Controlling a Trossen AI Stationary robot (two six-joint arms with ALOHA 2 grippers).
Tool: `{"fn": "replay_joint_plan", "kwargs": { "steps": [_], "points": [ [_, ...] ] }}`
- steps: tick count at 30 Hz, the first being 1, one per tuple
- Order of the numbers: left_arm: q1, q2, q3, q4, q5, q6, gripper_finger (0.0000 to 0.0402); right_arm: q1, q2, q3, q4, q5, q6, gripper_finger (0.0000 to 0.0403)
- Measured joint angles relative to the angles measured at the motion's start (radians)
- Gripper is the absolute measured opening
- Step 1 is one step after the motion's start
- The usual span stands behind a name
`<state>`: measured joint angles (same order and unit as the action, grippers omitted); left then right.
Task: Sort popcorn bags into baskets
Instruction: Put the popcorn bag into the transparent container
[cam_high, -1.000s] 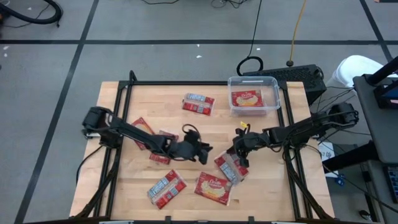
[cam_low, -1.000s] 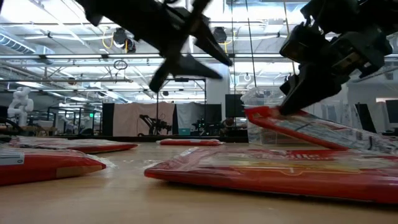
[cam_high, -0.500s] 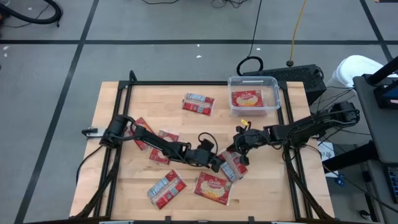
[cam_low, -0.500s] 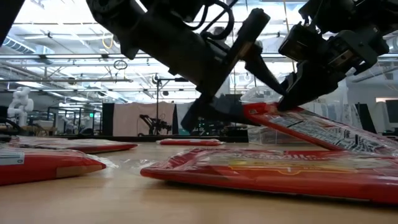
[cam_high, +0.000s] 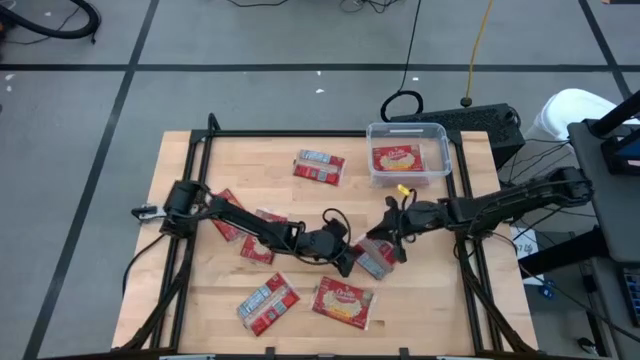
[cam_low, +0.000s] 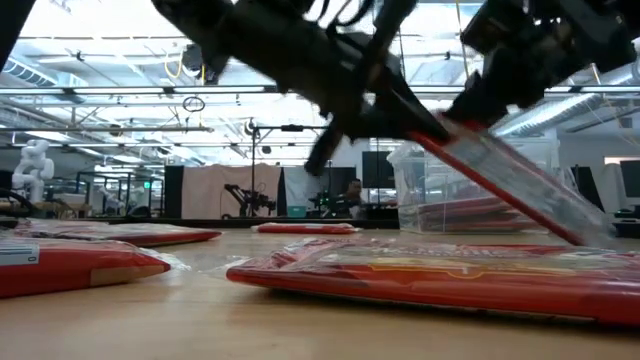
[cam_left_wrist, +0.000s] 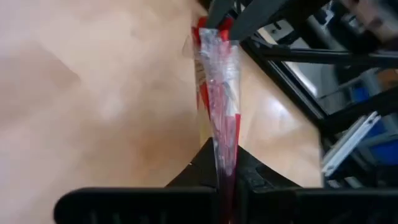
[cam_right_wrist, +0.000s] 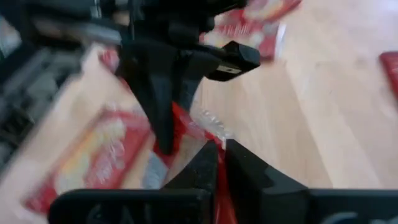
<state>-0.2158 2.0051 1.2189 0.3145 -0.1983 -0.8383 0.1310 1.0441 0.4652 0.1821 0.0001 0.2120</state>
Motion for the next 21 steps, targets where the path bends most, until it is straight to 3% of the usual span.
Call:
{"fn": "replay_joint_plan", "kwargs": {
  "steps": [5,11,16,21],
  "points": [
    [0.01,-0.174,0.0,-0.251,-0.09,0.248,0.0006,-0.031,-0.137,0.002,-0.014,0.007,0.126,0.0056],
    [-0.012,-0.355,0.002,-0.512,-0.409,0.423,0.0005,-0.064,-0.251,0.002,-0.037,-0.004,0.31,0.0086],
    [-0.031,-0.368,0.0,-0.685,-0.516,0.468,0.0004,-0.079,-0.257,0.001,-0.043,-0.066,0.464,0.0093],
    [-0.05,-0.345,0.005,-0.686,-0.555,0.637,0.0003,-0.079,-0.229,0.001,-0.05,-0.147,0.659,0.0091]
  ]
}}
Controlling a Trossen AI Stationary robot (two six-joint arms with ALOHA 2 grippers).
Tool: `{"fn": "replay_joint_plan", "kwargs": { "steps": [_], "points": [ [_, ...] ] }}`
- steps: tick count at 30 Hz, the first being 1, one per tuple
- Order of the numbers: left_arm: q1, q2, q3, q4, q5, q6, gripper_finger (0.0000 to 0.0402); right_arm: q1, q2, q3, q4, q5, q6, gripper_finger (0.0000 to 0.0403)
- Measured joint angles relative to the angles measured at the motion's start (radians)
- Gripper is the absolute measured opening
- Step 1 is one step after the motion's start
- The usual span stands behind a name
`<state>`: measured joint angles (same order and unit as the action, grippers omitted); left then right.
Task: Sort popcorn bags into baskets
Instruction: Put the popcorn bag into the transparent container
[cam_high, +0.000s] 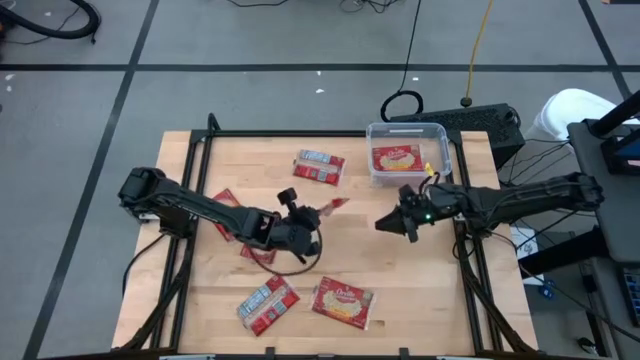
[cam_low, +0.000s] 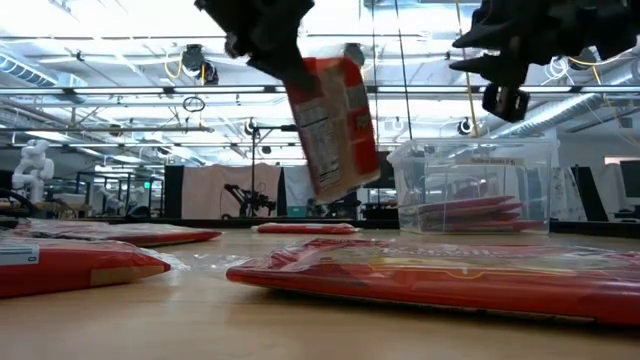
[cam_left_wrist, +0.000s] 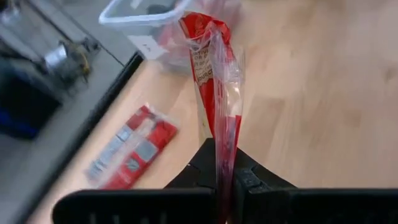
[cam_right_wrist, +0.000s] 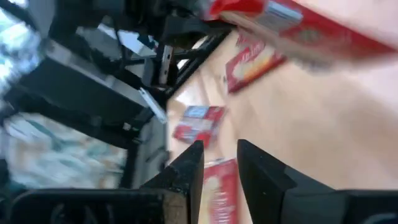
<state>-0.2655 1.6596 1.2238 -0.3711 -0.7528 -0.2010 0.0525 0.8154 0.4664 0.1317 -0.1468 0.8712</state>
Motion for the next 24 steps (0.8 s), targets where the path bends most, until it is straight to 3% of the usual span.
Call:
{"fn": "replay_joint_plan", "kwargs": {
  "steps": [7,12,16,24],
  "points": [
    [-0.006,-0.003,0.096,0.009,-0.157,0.491,0.0007,-0.001,0.045,-0.001,0.047,-0.041,0.386,0.0091],
    [-0.006,-0.003,0.129,0.04,-0.241,0.726,0.0004,-0.028,0.051,-0.001,0.136,-0.037,0.603,0.0093],
    [-0.008,-0.003,0.129,0.097,-0.239,0.863,0.0011,-0.066,0.047,-0.001,0.193,0.015,0.799,0.0105],
    [0.0,0.009,0.129,0.135,-0.227,1.035,0.0009,-0.158,0.047,-0.001,0.215,0.071,0.931,0.0138]
  ]
}}
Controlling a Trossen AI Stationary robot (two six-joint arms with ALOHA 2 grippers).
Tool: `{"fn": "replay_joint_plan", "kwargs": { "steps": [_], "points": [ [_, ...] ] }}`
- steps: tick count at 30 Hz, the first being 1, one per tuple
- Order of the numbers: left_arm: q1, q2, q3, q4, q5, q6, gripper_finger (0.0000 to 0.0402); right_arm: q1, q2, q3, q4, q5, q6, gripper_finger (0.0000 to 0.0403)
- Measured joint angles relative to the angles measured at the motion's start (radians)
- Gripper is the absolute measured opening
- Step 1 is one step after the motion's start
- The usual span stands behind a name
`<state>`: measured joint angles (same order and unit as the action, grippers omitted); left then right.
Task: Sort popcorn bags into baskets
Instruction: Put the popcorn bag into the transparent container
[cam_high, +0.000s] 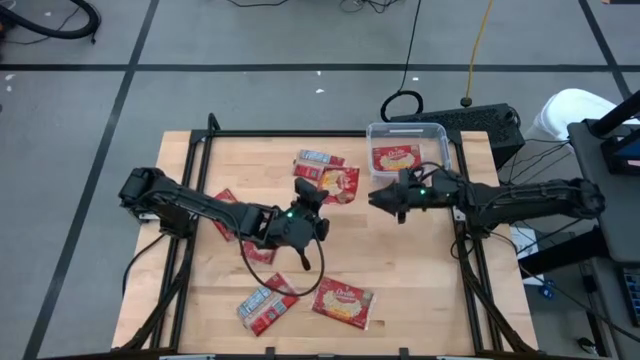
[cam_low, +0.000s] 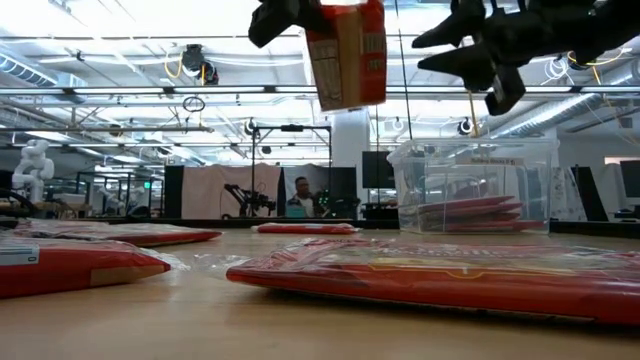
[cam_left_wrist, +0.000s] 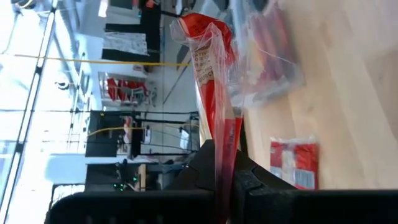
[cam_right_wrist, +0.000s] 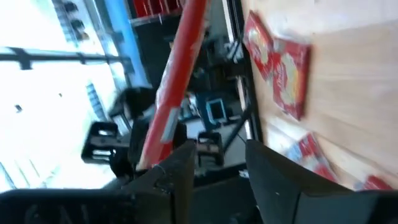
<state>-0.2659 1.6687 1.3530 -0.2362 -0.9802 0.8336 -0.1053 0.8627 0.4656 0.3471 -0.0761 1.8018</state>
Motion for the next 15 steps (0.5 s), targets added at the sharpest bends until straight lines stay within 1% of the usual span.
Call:
{"fn": "replay_joint_plan", "kwargs": {
  "steps": [4,8,12,15],
  "points": [
    [0.024,-0.001,0.001,-0.001,0.005,-0.052,0.001,-0.035,0.006,0.0,0.05,0.012,0.03,0.0158],
    [0.074,-0.001,0.001,-0.004,0.002,-0.112,0.0005,-0.034,0.034,0.028,0.119,0.118,-0.024,0.0175],
    [0.119,-0.001,0.001,0.006,0.001,-0.065,0.0012,-0.03,0.092,0.11,0.109,0.168,-0.082,0.018],
    [0.147,-0.001,0.001,0.003,0.01,-0.042,0.0007,-0.031,0.151,0.174,0.104,0.225,-0.108,0.018]
  ]
}}
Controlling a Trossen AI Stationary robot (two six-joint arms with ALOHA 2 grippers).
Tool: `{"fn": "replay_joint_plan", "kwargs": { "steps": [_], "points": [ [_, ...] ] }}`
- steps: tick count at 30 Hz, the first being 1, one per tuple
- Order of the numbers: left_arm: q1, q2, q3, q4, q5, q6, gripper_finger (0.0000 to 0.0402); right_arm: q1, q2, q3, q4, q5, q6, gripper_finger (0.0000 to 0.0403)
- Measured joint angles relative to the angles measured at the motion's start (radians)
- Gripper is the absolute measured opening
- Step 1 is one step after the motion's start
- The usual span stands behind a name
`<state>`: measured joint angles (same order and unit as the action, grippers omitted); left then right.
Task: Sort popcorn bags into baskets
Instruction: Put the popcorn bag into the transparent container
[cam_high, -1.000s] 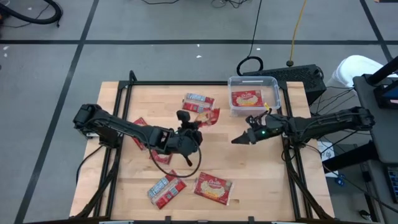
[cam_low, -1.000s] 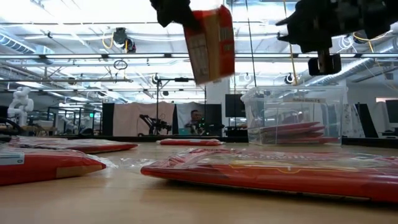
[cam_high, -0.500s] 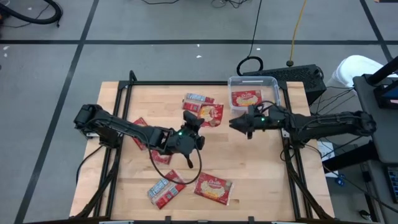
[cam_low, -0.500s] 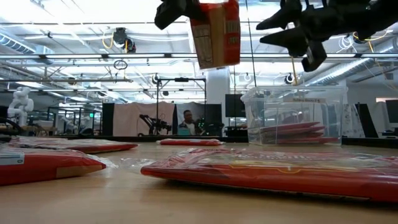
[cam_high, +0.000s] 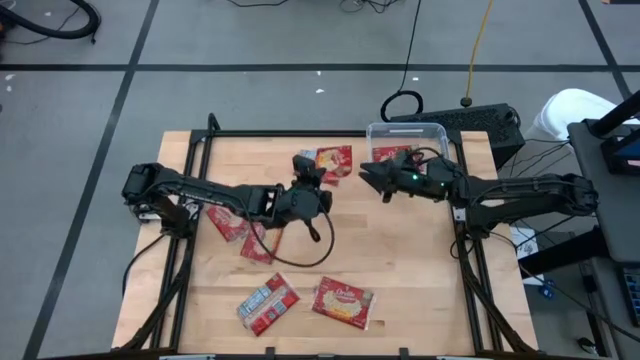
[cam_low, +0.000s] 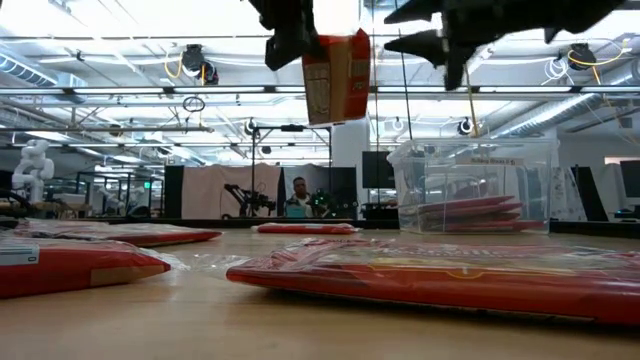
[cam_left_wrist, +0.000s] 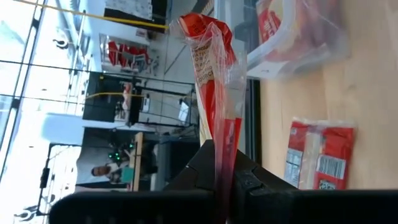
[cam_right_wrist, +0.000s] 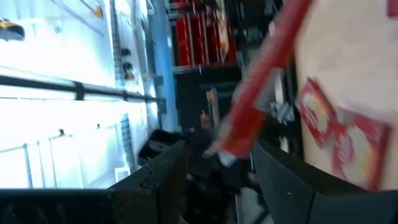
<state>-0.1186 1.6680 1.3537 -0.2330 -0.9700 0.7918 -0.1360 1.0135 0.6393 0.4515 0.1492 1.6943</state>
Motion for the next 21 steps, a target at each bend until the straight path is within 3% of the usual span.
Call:
{"fn": "replay_joint_plan", "kwargs": {
  "steps": [4,10,21],
  "points": [
    [0.032,0.0,0.0,-0.002,0.003,0.009,0.0008,0.0,0.072,0.066,0.005,0.034,-0.01,0.018],
    [0.062,0.0,0.0,-0.002,0.004,0.062,0.001,0.001,0.149,0.089,0.01,-0.044,0.027,0.0181],
    [0.062,0.0,-0.001,-0.002,0.041,0.068,0.001,-0.044,0.223,0.089,0.053,0.011,0.048,0.0181]
  ]
}}
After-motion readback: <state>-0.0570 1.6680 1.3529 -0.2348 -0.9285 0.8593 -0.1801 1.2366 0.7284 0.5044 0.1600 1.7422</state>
